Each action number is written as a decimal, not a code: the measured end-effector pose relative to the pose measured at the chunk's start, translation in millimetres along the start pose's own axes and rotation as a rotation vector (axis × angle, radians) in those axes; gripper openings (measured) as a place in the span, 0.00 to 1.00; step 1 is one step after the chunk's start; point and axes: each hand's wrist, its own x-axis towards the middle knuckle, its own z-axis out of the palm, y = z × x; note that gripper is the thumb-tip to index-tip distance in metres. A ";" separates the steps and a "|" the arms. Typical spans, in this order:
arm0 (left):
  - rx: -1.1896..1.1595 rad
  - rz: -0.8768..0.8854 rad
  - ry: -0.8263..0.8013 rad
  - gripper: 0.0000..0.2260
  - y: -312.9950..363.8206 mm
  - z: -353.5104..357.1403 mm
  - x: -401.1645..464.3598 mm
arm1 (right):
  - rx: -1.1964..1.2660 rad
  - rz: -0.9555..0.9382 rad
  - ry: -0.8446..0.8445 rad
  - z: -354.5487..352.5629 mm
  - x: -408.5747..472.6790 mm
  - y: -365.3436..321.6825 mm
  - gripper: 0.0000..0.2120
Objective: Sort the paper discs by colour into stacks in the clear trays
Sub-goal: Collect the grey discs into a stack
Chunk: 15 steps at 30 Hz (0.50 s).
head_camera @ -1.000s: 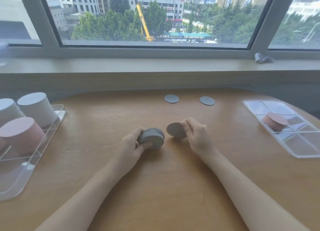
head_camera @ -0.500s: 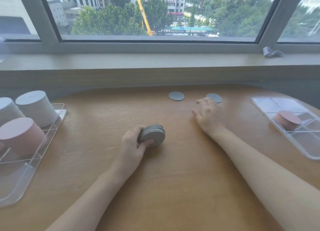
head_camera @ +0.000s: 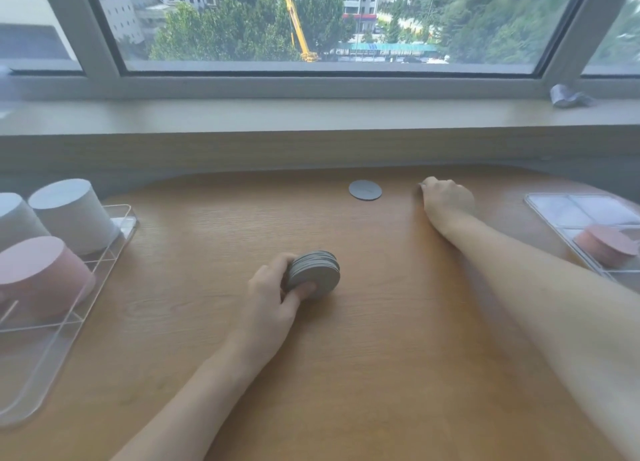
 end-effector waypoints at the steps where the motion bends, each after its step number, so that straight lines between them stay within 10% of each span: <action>1: 0.000 0.000 -0.003 0.10 -0.7 -0.1 0.2 | 0.043 -0.003 0.034 -3.1 0.0 -7.1 0.15; 7: -0.010 0.008 -0.006 0.10 0.5 -1.4 0.6 | 0.327 -0.132 -0.063 -1.4 1.6 -73.7 0.18; 15: 0.008 0.016 -0.007 0.10 3.3 -1.1 0.6 | -0.122 -0.395 -0.042 5.4 0.1 -92.5 0.16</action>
